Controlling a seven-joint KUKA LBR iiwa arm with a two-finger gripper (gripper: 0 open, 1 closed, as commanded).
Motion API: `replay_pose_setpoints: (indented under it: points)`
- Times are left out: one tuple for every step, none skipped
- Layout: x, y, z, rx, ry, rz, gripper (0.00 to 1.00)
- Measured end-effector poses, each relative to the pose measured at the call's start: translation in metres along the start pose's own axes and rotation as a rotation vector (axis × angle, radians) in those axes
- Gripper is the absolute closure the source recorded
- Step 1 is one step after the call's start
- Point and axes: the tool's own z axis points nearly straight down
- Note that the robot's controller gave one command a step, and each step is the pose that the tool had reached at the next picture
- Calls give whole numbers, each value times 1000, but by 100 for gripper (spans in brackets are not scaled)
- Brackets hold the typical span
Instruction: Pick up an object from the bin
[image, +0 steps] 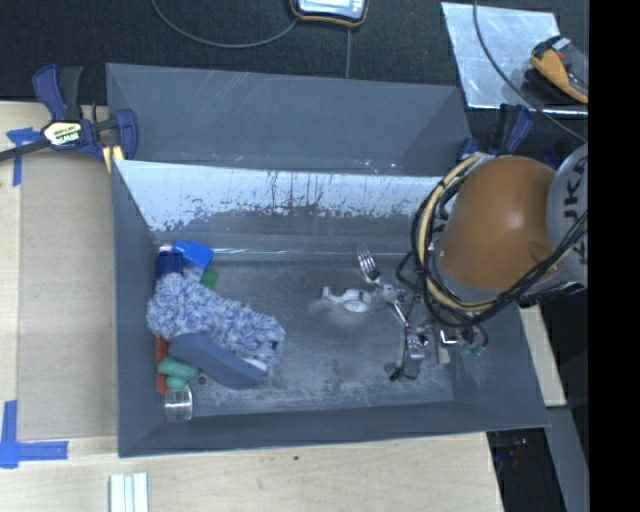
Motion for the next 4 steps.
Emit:
replay_pose_setpoints:
  points:
    - [-2, 0, -4, 1, -9, -2, 0]
    - [-94, 22, 93, -1, -13, 168, 0]
    - [-102, 27, 12, 2, -24, -59, 0]
    - [-93, 22, 90, 0, -12, 154, 0]
